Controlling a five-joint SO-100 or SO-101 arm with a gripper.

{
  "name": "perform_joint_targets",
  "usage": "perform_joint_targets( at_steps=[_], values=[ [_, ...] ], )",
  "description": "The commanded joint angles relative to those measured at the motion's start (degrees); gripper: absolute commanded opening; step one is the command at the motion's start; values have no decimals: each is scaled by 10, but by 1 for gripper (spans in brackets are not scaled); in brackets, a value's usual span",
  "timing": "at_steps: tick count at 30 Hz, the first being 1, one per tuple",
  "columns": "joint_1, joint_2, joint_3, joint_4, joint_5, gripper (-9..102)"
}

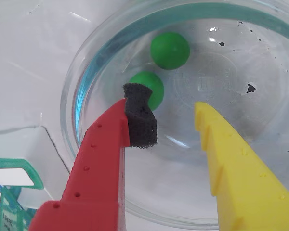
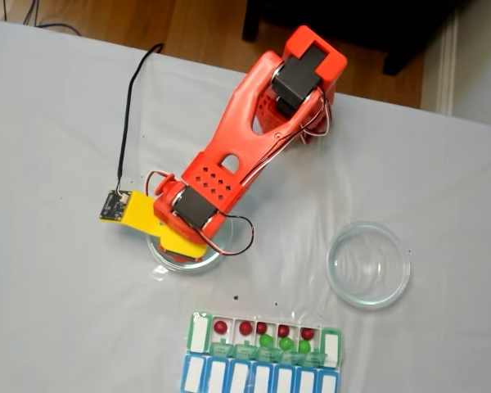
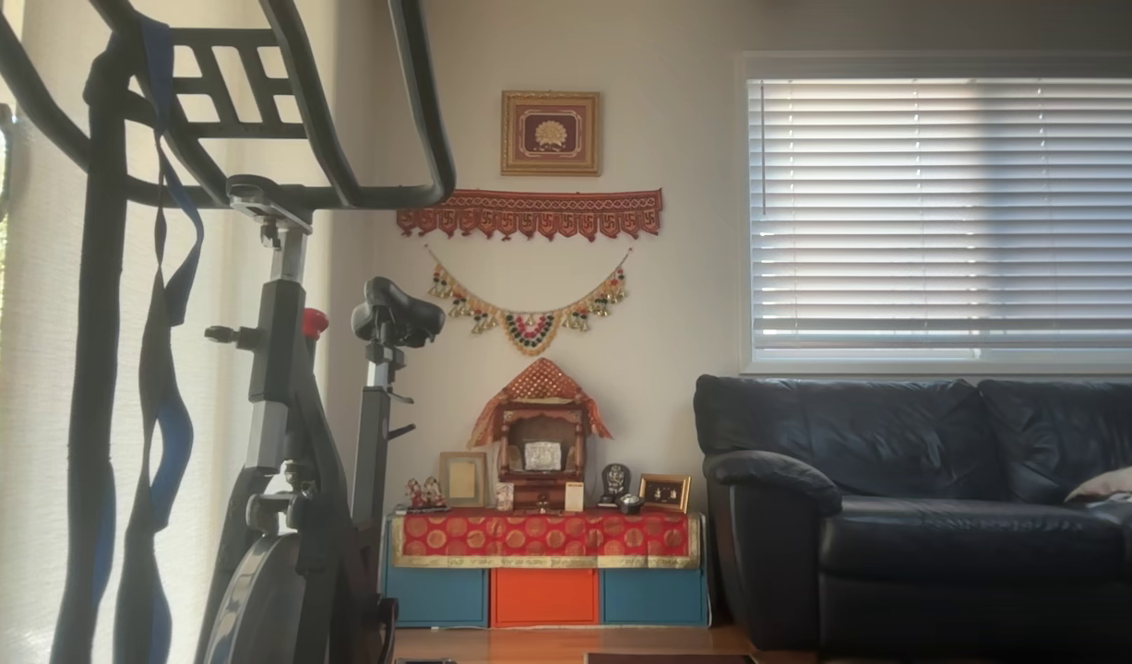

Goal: Sort medicines into box.

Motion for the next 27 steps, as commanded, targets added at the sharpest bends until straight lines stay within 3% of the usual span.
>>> perform_joint_targets(
  at_steps=[1,19,27],
  values=[
    [5,64,4,-14,-9,16],
    [28,219,178,-161,-58,17],
    [24,203,186,-174,-69,19]
  ],
)
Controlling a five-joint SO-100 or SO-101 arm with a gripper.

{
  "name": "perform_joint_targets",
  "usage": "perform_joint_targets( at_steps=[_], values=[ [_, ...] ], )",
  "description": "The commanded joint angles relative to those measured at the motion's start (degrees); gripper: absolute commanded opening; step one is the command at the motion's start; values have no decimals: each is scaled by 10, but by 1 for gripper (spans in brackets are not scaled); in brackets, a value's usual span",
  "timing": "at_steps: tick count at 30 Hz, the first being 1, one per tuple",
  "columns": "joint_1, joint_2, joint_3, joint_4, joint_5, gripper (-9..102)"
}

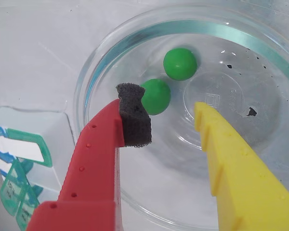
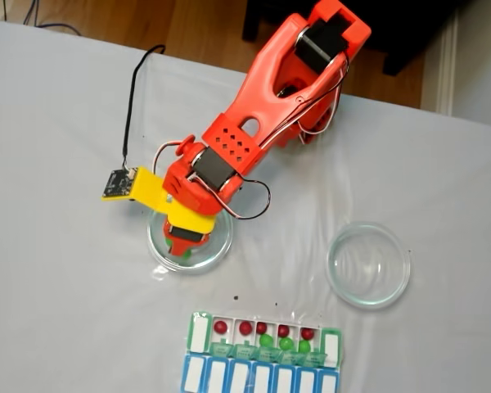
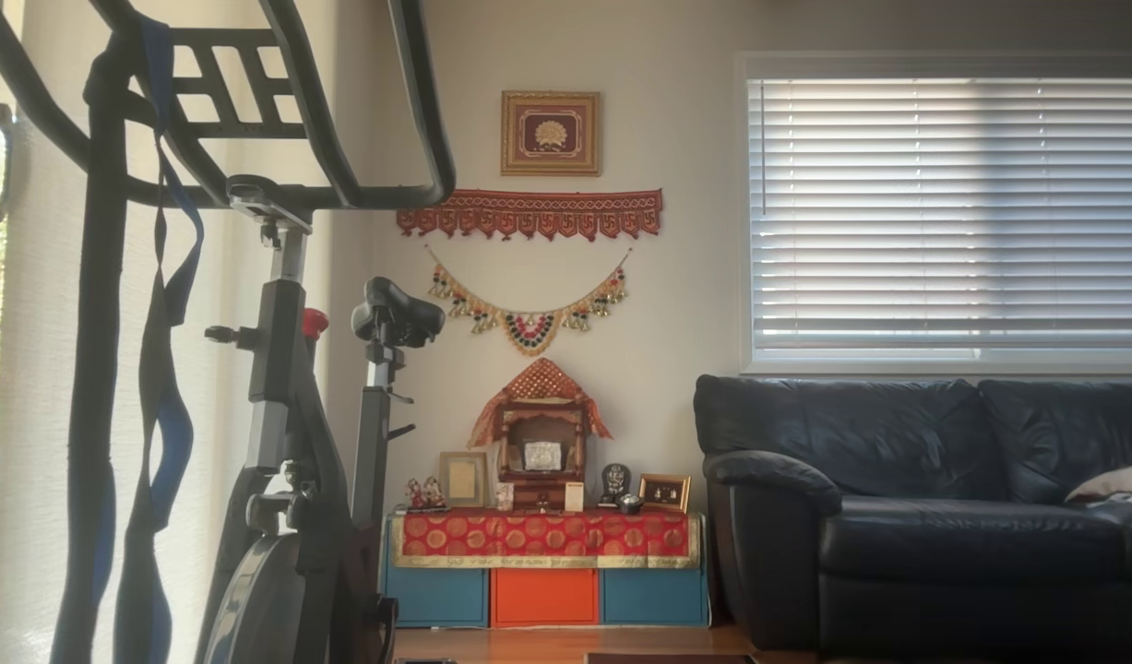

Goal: Sort medicines into box.

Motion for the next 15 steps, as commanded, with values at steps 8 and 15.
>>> perform_joint_targets(
  at_steps=[8,15],
  values=[
    [-11,-43,-37,-33,-2,18],
    [-17,-66,-51,-33,0,20]
  ],
)
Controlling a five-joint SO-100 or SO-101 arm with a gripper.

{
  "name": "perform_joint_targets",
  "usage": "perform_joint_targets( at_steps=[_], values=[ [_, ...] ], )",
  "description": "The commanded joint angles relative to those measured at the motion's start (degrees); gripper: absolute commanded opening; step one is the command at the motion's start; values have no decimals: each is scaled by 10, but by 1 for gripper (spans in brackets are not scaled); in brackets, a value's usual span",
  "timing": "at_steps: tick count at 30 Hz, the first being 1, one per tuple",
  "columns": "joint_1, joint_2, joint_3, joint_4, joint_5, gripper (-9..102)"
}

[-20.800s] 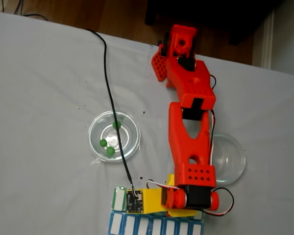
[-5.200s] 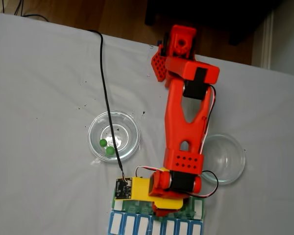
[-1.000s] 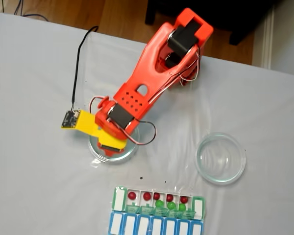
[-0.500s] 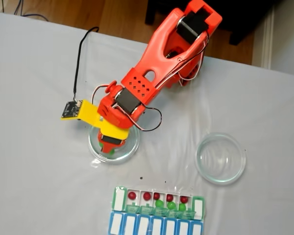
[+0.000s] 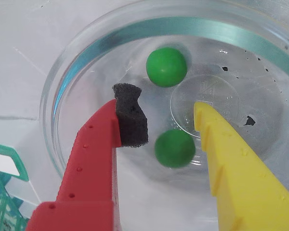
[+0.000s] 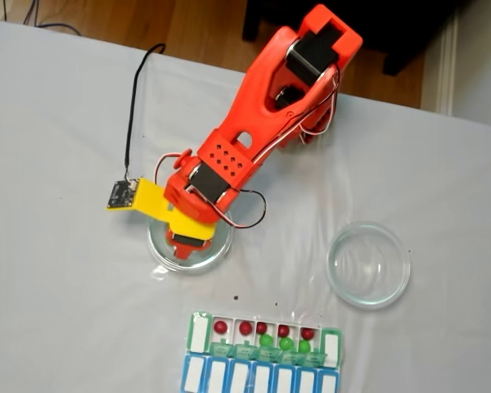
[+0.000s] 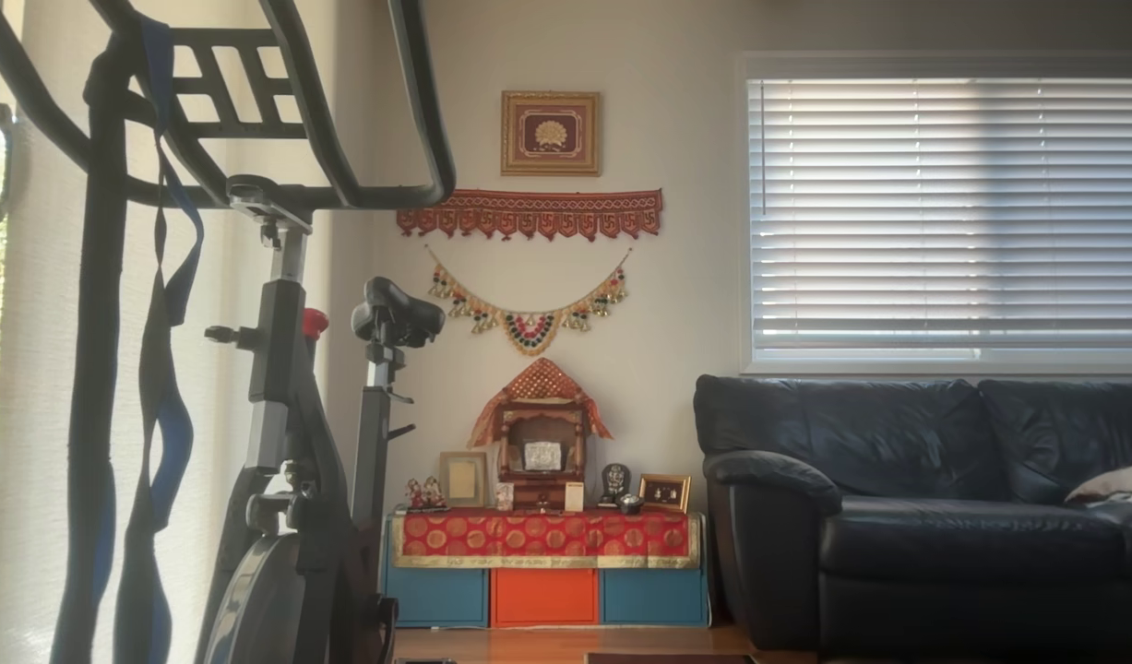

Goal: Sort medicines into box.

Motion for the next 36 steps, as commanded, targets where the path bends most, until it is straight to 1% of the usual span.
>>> perform_joint_targets(
  at_steps=[1,8,12,18,24,30,36],
  values=[
    [-7,4,-52,-7,1,20],
    [-9,4,-54,9,-7,20],
    [-17,-27,-106,91,-40,22],
    [-31,-92,-196,212,-102,20],
    [-36,-142,-266,294,-141,19],
    [-39,-190,-323,368,-175,18],
    [-38,-215,-352,387,-175,16]
  ],
)
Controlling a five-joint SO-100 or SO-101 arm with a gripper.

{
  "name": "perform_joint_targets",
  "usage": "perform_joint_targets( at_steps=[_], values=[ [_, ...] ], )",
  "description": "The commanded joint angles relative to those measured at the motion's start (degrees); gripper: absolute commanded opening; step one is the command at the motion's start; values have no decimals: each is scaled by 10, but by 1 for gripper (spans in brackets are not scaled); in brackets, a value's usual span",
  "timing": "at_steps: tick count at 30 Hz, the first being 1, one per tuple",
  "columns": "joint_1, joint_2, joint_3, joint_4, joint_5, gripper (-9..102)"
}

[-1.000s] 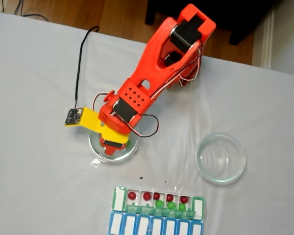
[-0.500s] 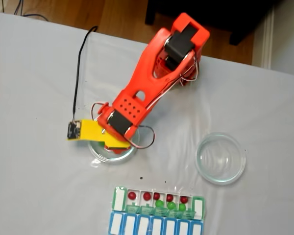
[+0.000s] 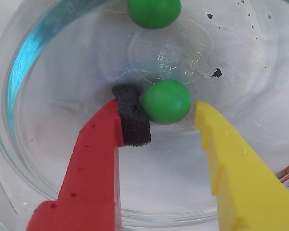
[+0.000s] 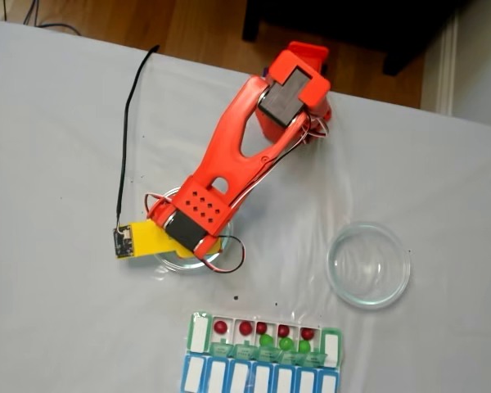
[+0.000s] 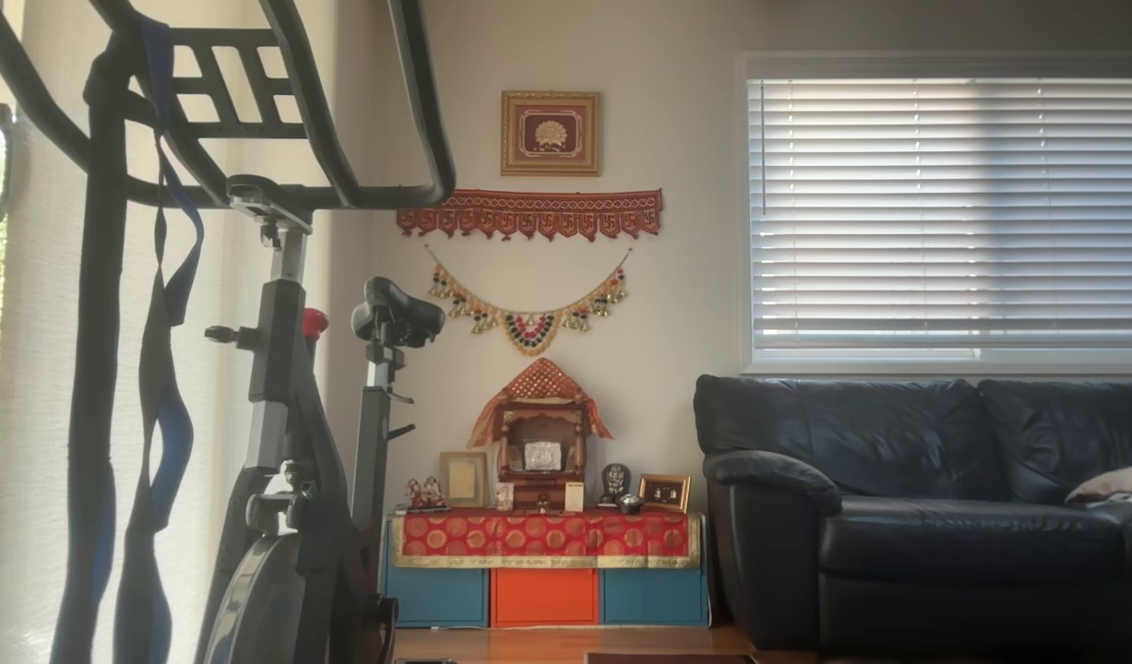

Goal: Sort medicines into box.

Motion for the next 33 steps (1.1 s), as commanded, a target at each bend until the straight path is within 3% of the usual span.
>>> perform_joint_targets(
  at_steps=[1,19,33],
  values=[
    [-7,10,-37,1,6,16],
    [6,96,76,-134,32,12],
    [12,92,69,-93,17,15]
  ],
)
